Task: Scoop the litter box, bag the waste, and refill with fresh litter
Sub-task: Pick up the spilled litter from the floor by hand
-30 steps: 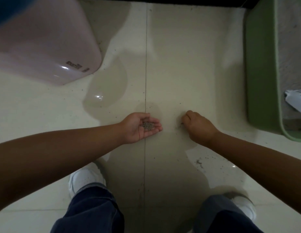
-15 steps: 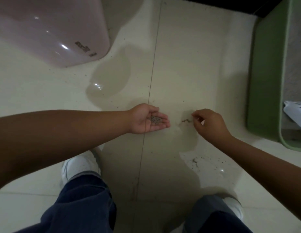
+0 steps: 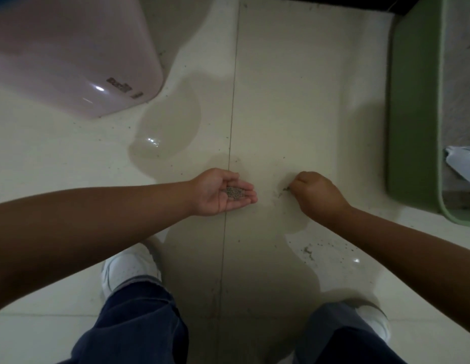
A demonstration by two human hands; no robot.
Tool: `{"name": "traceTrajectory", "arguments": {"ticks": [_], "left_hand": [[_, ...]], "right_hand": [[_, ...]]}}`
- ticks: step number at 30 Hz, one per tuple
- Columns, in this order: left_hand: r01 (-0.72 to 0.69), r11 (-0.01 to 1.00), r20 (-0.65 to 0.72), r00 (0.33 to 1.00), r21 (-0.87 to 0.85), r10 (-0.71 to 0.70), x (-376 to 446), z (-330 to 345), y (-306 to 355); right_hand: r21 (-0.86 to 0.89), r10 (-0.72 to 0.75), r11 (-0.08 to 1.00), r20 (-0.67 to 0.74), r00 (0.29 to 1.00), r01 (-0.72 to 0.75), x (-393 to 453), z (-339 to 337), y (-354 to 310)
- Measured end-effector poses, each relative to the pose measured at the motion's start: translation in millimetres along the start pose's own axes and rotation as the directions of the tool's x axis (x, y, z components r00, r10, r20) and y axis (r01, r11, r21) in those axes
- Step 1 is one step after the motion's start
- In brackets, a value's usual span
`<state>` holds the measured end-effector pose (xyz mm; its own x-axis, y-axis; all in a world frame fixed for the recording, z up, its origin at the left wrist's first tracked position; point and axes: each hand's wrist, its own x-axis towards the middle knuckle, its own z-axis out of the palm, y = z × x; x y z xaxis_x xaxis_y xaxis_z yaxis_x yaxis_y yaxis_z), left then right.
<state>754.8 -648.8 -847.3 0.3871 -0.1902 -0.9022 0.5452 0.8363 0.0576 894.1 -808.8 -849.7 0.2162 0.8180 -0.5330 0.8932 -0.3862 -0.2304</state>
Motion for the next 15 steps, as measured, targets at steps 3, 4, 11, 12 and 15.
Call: {"name": "traceTrajectory", "arguments": {"ticks": [3, 4, 11, 12, 15], "left_hand": [[-0.006, 1.000, 0.000, 1.000, -0.021, 0.006, 0, 1, 2], [-0.008, 1.000, 0.000, 1.000, -0.028, 0.008, 0, 0, 2], [-0.014, 0.997, 0.034, 0.999, -0.075, 0.017, 4, -9, 2], [-0.014, 0.997, 0.036, 0.999, -0.073, 0.016, 4, -10, 2], [-0.018, 0.998, 0.027, 0.999, -0.062, 0.020, 6, -10, 3]], "right_hand": [[-0.086, -0.075, 0.994, -0.031, 0.997, 0.072, -3, -5, -2], [-0.097, -0.100, 0.991, -0.042, 0.994, 0.095, -3, -4, -1], [0.012, 0.052, 0.999, -0.045, 0.998, -0.051, 1, -1, -12], [0.092, 0.121, 0.989, -0.089, 0.989, -0.113, 3, -2, -15], [0.378, 0.112, 0.925, -0.187, 0.976, -0.034, 3, -12, -32]]}}
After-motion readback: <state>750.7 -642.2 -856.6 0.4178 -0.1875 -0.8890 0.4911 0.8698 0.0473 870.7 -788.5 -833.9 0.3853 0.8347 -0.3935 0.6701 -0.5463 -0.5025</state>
